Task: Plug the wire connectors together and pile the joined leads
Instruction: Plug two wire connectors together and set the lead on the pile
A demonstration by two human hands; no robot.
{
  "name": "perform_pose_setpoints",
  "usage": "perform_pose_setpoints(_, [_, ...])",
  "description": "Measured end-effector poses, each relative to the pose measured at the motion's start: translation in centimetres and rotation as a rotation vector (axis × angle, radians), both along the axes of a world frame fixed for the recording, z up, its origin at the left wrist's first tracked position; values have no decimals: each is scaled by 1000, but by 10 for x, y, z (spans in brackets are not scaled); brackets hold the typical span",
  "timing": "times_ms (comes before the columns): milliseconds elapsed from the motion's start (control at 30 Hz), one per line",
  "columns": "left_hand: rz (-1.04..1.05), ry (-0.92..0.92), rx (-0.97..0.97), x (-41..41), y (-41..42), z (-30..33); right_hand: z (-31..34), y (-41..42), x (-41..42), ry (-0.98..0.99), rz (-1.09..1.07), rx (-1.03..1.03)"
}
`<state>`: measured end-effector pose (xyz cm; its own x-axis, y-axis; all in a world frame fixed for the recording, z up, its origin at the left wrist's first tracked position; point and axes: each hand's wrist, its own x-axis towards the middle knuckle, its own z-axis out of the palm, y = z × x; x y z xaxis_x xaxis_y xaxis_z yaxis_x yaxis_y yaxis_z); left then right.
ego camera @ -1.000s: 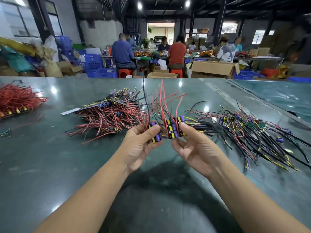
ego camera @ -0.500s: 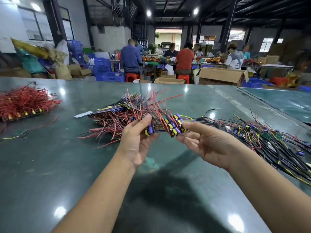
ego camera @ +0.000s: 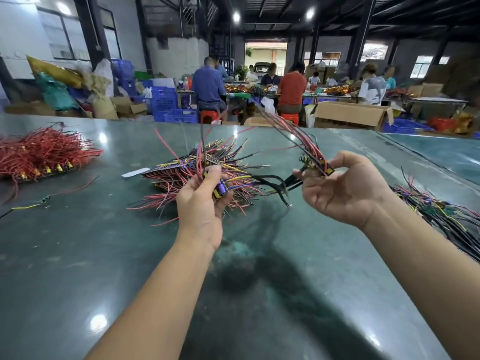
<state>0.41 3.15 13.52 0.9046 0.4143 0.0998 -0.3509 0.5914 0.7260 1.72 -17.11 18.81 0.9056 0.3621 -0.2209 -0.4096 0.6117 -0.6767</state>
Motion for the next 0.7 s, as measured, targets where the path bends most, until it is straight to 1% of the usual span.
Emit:
perform_pose_setpoints(67, [73, -19, -30, 0, 0, 1, 2, -2, 8, -33, -37, 41])
perform_pose_setpoints(133, [153, -84, -56, -1, 2, 6, 2, -4, 18, -60, -77, 23])
perform_pose_setpoints(233, [261, -209, -43, -7, 8, 20, -11, 3, 31, -94, -133, -144])
perform_pose_setpoints(333, [330, -293, -22, -14, 8, 31, -38, 24, 40, -63, -134, -375])
perform_pose_setpoints(367, [345, -308, -9, -16, 7, 33, -46, 32, 40, -75, -129, -514])
perform_pose_setpoints(400, [349, -323, 16, -18, 6, 33, -54, 38, 40, -121, -137, -715])
perform_pose_setpoints(433, [342, -338, 48, -19, 3, 34, -61, 41, 41, -202, -143, -952])
perform_pose_setpoints(500, [269, -357, 80, -22, -4, 32, -71, 41, 39, -381, -155, -1506])
perform_pose_setpoints(533, [206, -357, 66, -23, -9, 30, -71, 39, 34, -453, -184, -1695])
perform_pose_setpoints(567, [133, -351, 35, -23, -15, 27, -67, 38, 27, -522, -237, -1726])
perform_pose_setpoints(600, [54, -338, 1, -23, -21, 24, -61, 38, 18, -582, -275, -1618])
perform_pose_setpoints(633, [-20, -318, -29, -24, -27, 20, -55, 38, 7, -609, -283, -1399])
perform_pose_setpoints(667, [-86, -295, -55, -24, -34, 16, -48, 38, -5, -606, -244, -1148])
perform_pose_setpoints(700, [-143, -272, -78, -25, -40, 11, -42, 38, -18, -591, -166, -950])
